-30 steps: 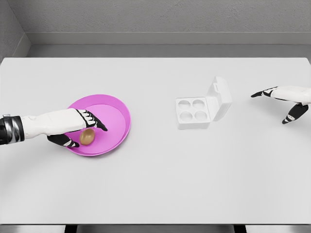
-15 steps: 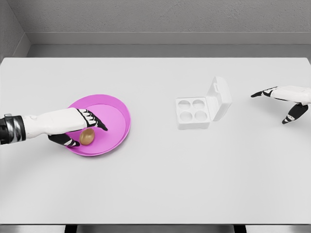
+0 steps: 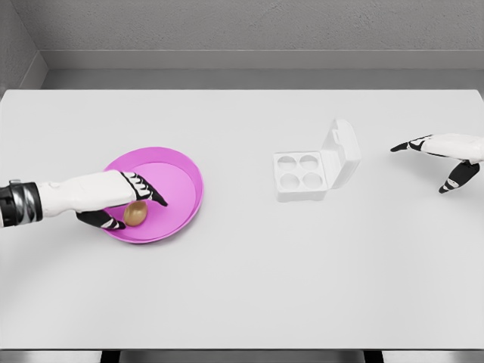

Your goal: Pack egg into the box and close the box lid

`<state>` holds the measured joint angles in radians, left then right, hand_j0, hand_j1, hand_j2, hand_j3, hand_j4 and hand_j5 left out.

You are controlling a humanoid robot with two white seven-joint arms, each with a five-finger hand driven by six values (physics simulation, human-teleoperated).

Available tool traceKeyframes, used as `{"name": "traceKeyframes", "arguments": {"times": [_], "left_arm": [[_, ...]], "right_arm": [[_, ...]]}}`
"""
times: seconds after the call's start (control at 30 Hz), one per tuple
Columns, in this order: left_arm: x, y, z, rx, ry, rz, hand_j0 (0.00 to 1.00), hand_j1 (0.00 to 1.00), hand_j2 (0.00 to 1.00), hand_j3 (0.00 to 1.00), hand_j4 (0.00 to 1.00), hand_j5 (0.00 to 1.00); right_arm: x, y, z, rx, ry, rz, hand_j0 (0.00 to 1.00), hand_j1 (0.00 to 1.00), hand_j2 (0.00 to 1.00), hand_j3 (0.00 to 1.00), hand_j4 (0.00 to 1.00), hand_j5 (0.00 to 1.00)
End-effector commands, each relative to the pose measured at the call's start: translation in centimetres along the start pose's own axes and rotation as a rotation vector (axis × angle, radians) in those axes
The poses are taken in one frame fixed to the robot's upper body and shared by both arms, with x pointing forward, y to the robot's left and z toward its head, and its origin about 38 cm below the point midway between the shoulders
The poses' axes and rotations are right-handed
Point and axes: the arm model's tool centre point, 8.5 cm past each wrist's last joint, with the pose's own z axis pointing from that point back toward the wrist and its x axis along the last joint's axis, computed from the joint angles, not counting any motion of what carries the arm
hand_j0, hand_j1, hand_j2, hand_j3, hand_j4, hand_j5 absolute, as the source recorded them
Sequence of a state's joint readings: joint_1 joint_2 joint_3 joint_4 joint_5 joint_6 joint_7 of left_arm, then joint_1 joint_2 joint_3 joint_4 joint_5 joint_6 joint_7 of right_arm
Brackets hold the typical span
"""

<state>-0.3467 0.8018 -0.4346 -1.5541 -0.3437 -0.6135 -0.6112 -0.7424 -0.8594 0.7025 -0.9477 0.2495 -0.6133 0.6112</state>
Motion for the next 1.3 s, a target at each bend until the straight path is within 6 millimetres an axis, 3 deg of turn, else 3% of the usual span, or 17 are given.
{"name": "traceKeyframes", "arguments": {"times": [0.0,1.27], "left_arm": [[-0.02,0.05,0.03,0.004,0.0,0.006,0.83,0.83,0.83,0.83,0.83,0.83],[-0.66,-0.82,0.04,0.003,0.016,0.039,0.82,0.82,0.82,0.82,0.82,0.82]], "right_arm": [[-0.04,-0.08,0.07,-0.005,0.001,-0.005,1.0,1.0,1.0,1.0,1.0,1.0],[0.02,-0.04,-0.02,-0.004,-0.001,-0.005,1.0,1.0,1.0,1.0,1.0,1.0]]}}
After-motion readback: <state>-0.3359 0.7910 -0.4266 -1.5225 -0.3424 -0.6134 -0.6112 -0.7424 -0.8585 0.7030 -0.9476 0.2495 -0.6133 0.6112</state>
